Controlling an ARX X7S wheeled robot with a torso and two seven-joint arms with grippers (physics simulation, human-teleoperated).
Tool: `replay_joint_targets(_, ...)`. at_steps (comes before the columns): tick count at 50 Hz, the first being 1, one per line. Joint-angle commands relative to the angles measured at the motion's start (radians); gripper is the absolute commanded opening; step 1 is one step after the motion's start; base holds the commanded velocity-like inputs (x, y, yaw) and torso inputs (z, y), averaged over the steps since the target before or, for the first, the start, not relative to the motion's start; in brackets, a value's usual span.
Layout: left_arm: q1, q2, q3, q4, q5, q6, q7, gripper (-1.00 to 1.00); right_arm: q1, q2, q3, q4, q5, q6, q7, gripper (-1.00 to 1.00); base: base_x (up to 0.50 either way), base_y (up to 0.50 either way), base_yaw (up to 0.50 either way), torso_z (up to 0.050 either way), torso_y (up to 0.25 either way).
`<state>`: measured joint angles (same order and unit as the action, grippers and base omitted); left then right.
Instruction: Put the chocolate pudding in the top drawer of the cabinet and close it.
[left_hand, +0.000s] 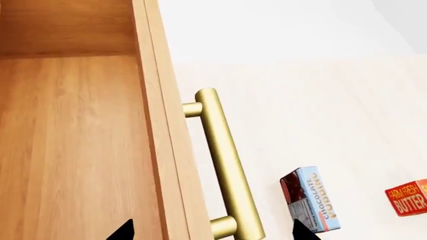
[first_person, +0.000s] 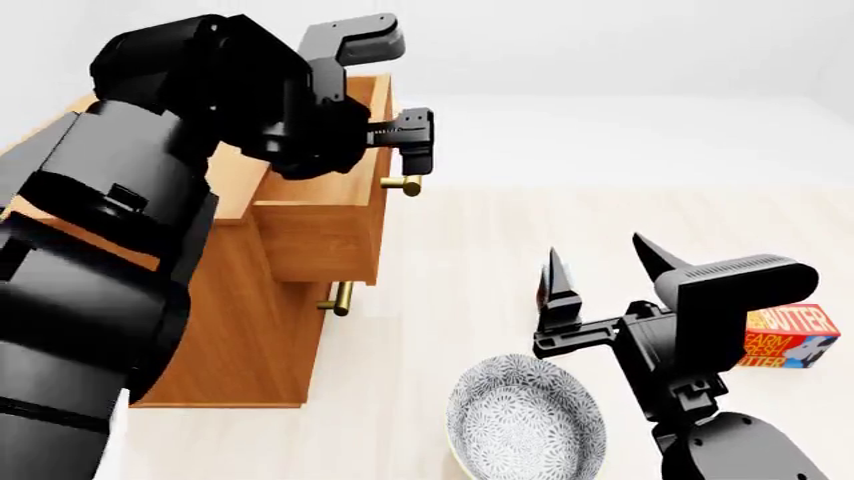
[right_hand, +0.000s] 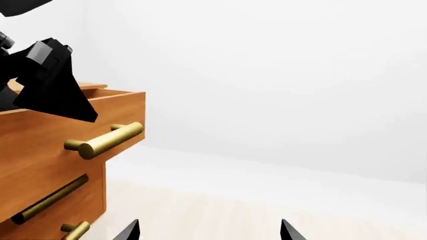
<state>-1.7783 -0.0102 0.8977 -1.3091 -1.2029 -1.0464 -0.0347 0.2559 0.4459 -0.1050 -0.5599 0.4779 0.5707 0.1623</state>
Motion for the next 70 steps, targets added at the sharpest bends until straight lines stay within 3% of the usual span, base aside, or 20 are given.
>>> replay_joint_targets(1, -0.001, 0.01, 0.254, 0.0, -0.475, 0.07, 0.026, 1.0, -0.014, 0.006, 0.01, 0.002, 0.008, -0.011, -0.004, 1.0, 0.0, 0.0, 0.0, 0.0, 0.0)
replay_joint_targets(8, -0.045, 0.01, 0.741, 0.001, -0.929, 0.155, 0.104, 1.0, -0.02, 0.009, 0.016, 0.002, 0.013, -0.015, -0.004, 1.0, 0.0, 0.0, 0.0, 0.0, 0.0)
replay_joint_targets(14, -0.06, 0.01, 0.849, 0.006, -1.037, 0.175, 0.135, 1.0, -0.02, 0.009, 0.015, 0.006, 0.012, -0.018, -0.002, 1.0, 0.0, 0.0, 0.0, 0.0, 0.0)
replay_joint_targets(70, -0.044, 0.01, 0.765, 0.145, -1.027, 0.225, 0.126, 1.0, -0.004, 0.003, 0.005, 0.066, 0.014, -0.053, -0.005, 1.0, 0.0, 0.0, 0.0, 0.0, 0.0)
